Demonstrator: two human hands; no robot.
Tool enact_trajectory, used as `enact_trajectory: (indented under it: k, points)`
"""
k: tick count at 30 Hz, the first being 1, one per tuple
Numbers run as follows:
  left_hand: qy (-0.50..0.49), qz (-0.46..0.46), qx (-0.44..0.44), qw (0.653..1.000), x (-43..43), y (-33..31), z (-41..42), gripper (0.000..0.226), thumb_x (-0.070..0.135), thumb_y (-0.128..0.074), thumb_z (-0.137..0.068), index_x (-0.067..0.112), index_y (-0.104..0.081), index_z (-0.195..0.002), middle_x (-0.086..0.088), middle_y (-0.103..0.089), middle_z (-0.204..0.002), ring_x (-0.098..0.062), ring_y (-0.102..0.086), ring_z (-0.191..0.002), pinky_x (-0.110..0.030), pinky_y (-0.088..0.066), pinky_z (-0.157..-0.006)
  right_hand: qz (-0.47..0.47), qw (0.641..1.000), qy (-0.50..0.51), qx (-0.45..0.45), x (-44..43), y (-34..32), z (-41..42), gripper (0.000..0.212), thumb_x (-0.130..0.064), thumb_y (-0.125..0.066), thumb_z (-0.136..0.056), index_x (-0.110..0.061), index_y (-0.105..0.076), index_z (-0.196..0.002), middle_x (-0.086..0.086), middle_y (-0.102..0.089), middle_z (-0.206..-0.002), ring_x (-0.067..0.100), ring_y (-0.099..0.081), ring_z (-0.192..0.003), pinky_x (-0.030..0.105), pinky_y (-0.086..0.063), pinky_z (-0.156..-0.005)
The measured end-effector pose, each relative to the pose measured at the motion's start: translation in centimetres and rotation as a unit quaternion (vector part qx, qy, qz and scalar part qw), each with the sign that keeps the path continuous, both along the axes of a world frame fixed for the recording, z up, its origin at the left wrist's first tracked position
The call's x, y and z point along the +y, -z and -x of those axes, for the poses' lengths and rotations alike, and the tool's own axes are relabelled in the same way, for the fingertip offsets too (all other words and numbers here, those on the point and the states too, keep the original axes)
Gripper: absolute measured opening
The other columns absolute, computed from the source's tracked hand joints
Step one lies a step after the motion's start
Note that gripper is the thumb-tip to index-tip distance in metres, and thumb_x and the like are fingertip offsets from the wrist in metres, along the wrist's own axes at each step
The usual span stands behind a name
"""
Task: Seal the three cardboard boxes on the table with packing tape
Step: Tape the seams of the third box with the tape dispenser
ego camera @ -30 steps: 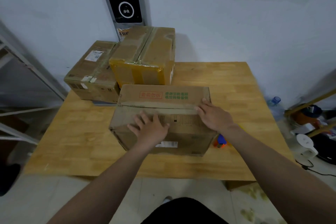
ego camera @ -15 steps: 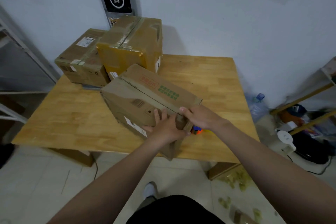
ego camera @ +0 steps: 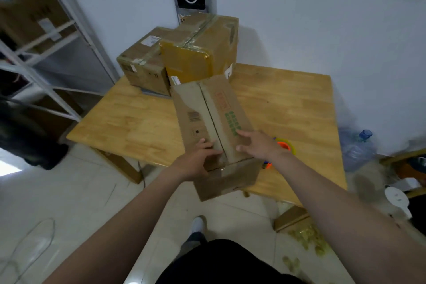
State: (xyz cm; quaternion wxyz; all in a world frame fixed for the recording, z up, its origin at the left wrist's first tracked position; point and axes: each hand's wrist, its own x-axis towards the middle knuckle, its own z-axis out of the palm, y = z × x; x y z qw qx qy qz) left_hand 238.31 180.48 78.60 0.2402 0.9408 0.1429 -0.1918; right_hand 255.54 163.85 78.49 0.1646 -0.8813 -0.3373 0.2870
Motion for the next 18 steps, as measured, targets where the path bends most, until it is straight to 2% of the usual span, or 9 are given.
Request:
enact_trajectory:
  k: [7,10,13,14,16,18]
  points:
    - [0.070,0.011,-0.002,0.998,1.9,0.2,0.9,0.082,0.008,-0.083,-0.078,0.038,-0.051,-0.147,0.020,-0.018,-0.167,-0.007,-0.003,-0.156,-0.045,-0.027,-0.124,0.021,0.999,0.012,-0.028,-2.4,0.8,3.4,0.076,-0.047,-0.068,-0.092,-0.029,-0.033,-0.156,0.005,-0.040,-0.159,0.031,-0.038,-0.144,0.043,-0.040,-0.112]
    - [0.061,0.001,-0.034,0.998,2.0,0.5,-0.1,0.073,0.007,-0.082,-0.079,0.041,-0.059,-0.139,0.024,-0.029,-0.163,-0.006,-0.010,-0.155,-0.045,-0.032,-0.121,0.022,0.999,0.034,-0.033,-3.2,0.7,3.4,0.079,-0.045,-0.067,-0.092,-0.026,-0.029,-0.158,0.005,-0.036,-0.161,0.032,-0.040,-0.142,0.043,-0.041,-0.111]
    - [0.030,-0.017,-0.078,0.996,2.0,0.9,-1.9,0.065,0.003,-0.079,-0.082,0.042,-0.064,-0.133,0.023,-0.039,-0.157,-0.007,-0.020,-0.153,-0.046,-0.035,-0.119,0.017,0.997,0.060,-0.038,-3.8,0.5,2.6,0.085,-0.043,-0.067,-0.091,-0.021,-0.023,-0.160,0.005,-0.032,-0.163,0.034,-0.047,-0.137,0.044,-0.049,-0.104]
    - [0.023,-0.020,-0.081,0.996,2.0,1.0,-2.8,0.065,0.003,-0.079,-0.082,0.042,-0.065,-0.132,0.022,-0.041,-0.157,-0.008,-0.021,-0.153,-0.046,-0.034,-0.120,0.007,0.997,0.072,-0.024,-3.9,0.4,2.2,0.089,-0.042,-0.069,-0.090,-0.020,-0.021,-0.161,0.005,-0.031,-0.164,0.034,-0.049,-0.135,0.043,-0.053,-0.099]
    - [0.014,-0.026,-0.080,0.996,2.2,1.1,-4.7,0.065,0.005,-0.083,-0.079,0.041,-0.066,-0.131,0.020,-0.043,-0.157,-0.011,-0.023,-0.153,-0.047,-0.033,-0.121,-0.033,0.992,0.113,0.041,-4.0,0.5,1.3,0.095,-0.037,-0.073,-0.086,-0.021,-0.017,-0.161,0.001,-0.028,-0.164,0.033,-0.052,-0.131,0.042,-0.063,-0.076]
    - [0.010,-0.034,-0.078,0.996,2.4,1.1,-6.7,0.065,0.005,-0.084,-0.078,0.040,-0.067,-0.130,0.018,-0.043,-0.157,-0.014,-0.024,-0.154,-0.047,-0.034,-0.120,-0.052,0.986,0.140,0.074,-3.9,0.4,0.2,0.095,-0.032,-0.075,-0.085,-0.021,-0.019,-0.160,0.001,-0.031,-0.161,0.030,-0.057,-0.123,0.042,-0.064,-0.064]
